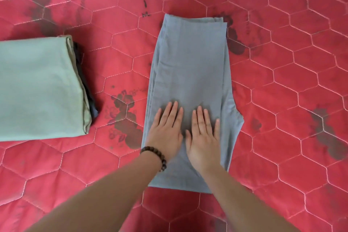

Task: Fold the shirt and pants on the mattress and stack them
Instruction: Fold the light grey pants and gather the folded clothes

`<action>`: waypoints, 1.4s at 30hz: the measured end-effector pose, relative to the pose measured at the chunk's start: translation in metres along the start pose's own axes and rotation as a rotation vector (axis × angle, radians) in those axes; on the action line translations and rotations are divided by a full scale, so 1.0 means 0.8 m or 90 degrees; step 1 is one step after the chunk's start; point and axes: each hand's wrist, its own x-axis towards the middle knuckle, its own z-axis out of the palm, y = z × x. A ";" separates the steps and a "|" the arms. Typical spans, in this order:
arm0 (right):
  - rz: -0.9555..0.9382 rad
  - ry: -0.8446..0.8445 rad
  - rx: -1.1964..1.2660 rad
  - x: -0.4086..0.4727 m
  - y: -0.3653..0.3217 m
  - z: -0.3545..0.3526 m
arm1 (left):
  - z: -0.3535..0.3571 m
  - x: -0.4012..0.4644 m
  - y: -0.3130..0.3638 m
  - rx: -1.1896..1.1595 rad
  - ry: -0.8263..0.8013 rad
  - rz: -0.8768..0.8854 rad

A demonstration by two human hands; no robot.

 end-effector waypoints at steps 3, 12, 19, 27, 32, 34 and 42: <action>-0.032 0.015 -0.015 0.076 0.002 -0.006 | -0.007 0.079 -0.012 0.016 0.022 -0.005; -0.031 0.076 -0.101 0.230 0.053 -0.036 | -0.039 0.195 -0.049 0.038 0.112 0.008; -0.026 0.085 -0.102 0.331 0.047 -0.047 | -0.061 0.307 -0.062 0.061 0.121 -0.045; 0.058 0.122 -0.046 0.337 0.049 -0.044 | -0.059 0.308 -0.062 -0.018 0.138 -0.146; 0.175 0.120 -0.001 0.342 0.046 -0.044 | -0.061 0.310 -0.063 -0.034 0.134 -0.151; 0.168 0.138 0.045 0.343 0.048 -0.051 | -0.064 0.311 -0.066 -0.061 0.149 -0.151; -0.051 0.074 0.022 0.393 0.103 -0.119 | -0.115 0.355 -0.127 0.024 0.220 -0.018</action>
